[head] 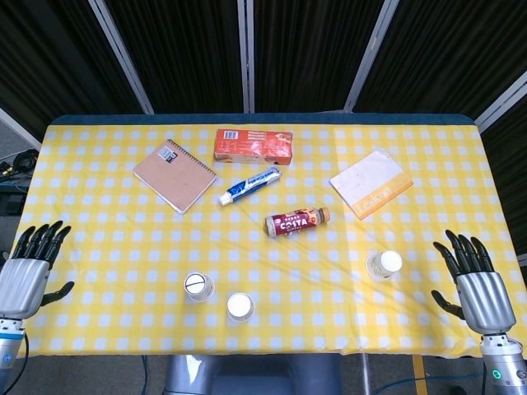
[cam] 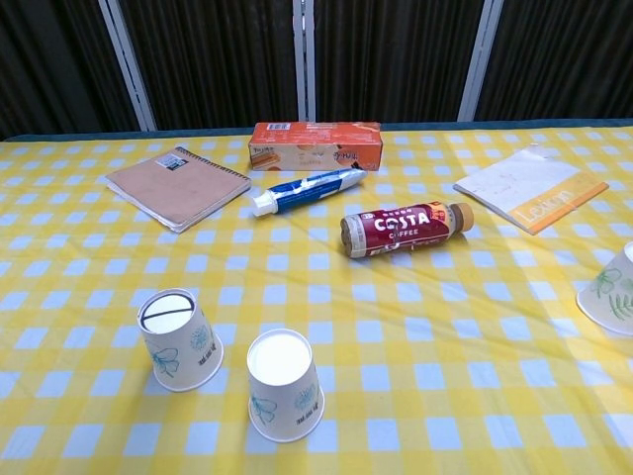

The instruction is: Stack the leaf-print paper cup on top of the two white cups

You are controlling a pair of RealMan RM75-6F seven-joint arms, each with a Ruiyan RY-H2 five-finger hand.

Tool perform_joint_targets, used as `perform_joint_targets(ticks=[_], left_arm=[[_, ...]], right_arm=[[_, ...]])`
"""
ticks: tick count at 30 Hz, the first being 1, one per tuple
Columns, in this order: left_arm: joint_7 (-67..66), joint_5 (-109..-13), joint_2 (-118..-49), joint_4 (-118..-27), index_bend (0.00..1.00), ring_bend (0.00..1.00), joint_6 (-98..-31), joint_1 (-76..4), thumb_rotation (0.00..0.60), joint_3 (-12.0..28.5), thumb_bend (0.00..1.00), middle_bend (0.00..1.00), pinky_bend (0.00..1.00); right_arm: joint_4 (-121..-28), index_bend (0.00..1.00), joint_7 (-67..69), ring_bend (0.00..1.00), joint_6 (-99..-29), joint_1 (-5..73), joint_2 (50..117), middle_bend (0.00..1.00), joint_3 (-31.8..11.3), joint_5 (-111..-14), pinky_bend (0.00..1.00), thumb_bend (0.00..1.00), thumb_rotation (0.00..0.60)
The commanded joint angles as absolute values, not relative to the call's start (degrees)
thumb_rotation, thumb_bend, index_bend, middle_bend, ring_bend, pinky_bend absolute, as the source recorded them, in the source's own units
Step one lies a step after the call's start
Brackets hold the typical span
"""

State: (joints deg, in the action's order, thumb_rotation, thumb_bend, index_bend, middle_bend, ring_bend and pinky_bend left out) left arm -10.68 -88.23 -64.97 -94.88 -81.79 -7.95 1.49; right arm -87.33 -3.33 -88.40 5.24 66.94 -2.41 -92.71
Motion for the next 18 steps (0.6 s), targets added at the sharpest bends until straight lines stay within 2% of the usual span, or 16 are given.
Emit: perform_joint_targets(ticks=[1, 9, 15, 18], left_arm=[[-12.3, -90.7, -62.6, -98.0, 0.0, 0.0, -77.5, -11.3, 0.6, 1.1, 0.19, 0.0, 0.0], [-19.5, -91.4, -61.3, -103.8, 0.03, 0.0, -66.6, -18.4, 0.6, 1.5, 0.21, 0.0, 0.0], [-26.6, -88.5, -63.3, -107.2, 0.07, 0.0, -59.1, -23.0, 0.6, 2.3, 0.29, 0.0, 0.0], [-30.1, -86.5, -64.9, -108.1, 0.09, 0.0, -56.0, -25.0, 0.6, 2.7, 0.29, 0.0, 0.0]], right_arm=[[-87.6, 0.18, -3.0, 0.0, -88.3, 5.3, 66.8, 0.0, -2.4, -92.6, 0.01, 0.09, 0.6], [-88.0, 0.18, -2.2, 0.0, -88.5, 5.2, 66.3, 0.0, -2.5, -92.4, 0.01, 0.09, 0.6], [-88.1, 0.18, -1.0, 0.0, -88.4, 5.1, 65.8, 0.0, -2.6, -92.1, 0.01, 0.09, 0.6], [-88.2, 0.18, -0.7, 0.0, -88.3, 5.2, 65.6, 0.0, -2.6, -91.9, 0.01, 0.09, 0.6]])
